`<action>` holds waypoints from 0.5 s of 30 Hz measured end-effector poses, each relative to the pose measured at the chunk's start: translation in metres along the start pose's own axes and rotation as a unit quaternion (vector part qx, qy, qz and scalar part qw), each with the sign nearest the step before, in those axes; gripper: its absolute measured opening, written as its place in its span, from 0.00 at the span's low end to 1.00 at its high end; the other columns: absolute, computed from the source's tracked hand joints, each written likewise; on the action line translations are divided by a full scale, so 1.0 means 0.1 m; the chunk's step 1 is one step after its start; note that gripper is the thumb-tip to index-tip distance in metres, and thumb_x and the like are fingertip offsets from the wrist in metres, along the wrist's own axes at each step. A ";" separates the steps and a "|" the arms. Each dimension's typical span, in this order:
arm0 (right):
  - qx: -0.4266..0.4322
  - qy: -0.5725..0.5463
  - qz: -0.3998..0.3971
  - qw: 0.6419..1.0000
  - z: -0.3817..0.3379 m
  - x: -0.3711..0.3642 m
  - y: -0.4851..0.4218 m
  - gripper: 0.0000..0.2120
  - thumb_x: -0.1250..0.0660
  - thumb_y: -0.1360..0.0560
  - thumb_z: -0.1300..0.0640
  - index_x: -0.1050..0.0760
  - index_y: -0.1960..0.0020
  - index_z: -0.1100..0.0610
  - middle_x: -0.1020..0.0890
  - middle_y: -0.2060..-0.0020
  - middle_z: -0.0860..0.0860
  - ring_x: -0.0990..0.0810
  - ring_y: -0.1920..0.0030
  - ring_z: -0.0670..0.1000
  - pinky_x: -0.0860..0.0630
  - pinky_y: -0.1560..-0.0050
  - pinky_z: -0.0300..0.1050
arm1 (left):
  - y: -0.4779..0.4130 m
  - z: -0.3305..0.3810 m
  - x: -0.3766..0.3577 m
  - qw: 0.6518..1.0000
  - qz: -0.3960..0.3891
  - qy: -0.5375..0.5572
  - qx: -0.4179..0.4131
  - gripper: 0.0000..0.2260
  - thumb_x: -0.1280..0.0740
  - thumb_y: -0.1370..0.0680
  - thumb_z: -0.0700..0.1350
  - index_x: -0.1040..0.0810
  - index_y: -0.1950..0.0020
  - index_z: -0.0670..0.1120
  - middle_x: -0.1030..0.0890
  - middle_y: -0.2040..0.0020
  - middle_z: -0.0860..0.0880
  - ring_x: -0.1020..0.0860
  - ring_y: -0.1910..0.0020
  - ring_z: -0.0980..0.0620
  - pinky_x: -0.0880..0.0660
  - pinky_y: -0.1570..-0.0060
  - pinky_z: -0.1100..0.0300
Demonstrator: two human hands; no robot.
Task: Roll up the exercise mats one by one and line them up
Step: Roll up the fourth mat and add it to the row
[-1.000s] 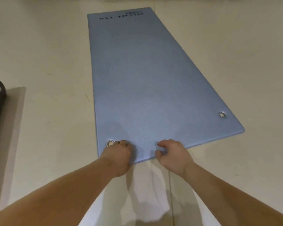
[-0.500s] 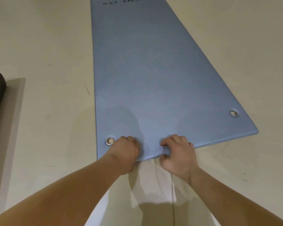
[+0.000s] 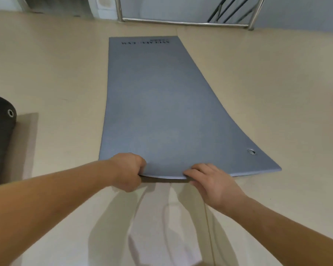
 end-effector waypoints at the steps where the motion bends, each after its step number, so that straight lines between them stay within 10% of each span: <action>1: 0.014 0.010 0.004 1.000 -0.11 0.07 0.01 0.16 0.44 0.17 0.46 0.21 0.39 0.49 0.18 0.48 0.49 0.17 0.50 0.57 0.18 0.54 0.50 | 0.15 -0.11 0.03 1.000 -0.010 0.006 -0.010 0.04 0.34 0.25 0.44 0.27 0.57 0.52 0.22 0.54 0.53 0.23 0.53 0.48 0.28 0.60 0.59; 9: 0.087 -0.004 -0.072 0.994 -1.14 0.13 0.35 0.24 0.57 0.13 0.42 0.27 0.54 0.51 0.21 0.67 0.47 0.22 0.68 0.53 0.35 0.70 0.43 | 1.32 -0.52 -0.50 0.971 -0.216 0.084 -0.053 0.03 0.36 0.25 0.43 0.25 0.55 0.52 0.22 0.58 0.56 0.25 0.61 0.58 0.29 0.61 0.65; 15: 0.068 -0.027 -0.268 0.961 -1.47 0.14 0.38 0.16 0.51 0.13 0.44 0.29 0.45 0.51 0.18 0.50 0.55 0.31 0.57 0.56 0.41 0.56 0.46 | 1.62 -0.43 -0.87 0.964 -0.217 0.123 -0.088 0.04 0.34 0.23 0.54 0.26 0.49 0.60 0.24 0.53 0.60 0.23 0.54 0.55 0.25 0.52 0.58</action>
Point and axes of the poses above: each hand's wrist, its own y-axis away from the middle knuckle, its own x-axis out of the back of the hand, z = x × y, the point moved 6 cm from there along -y, towards the middle knuckle
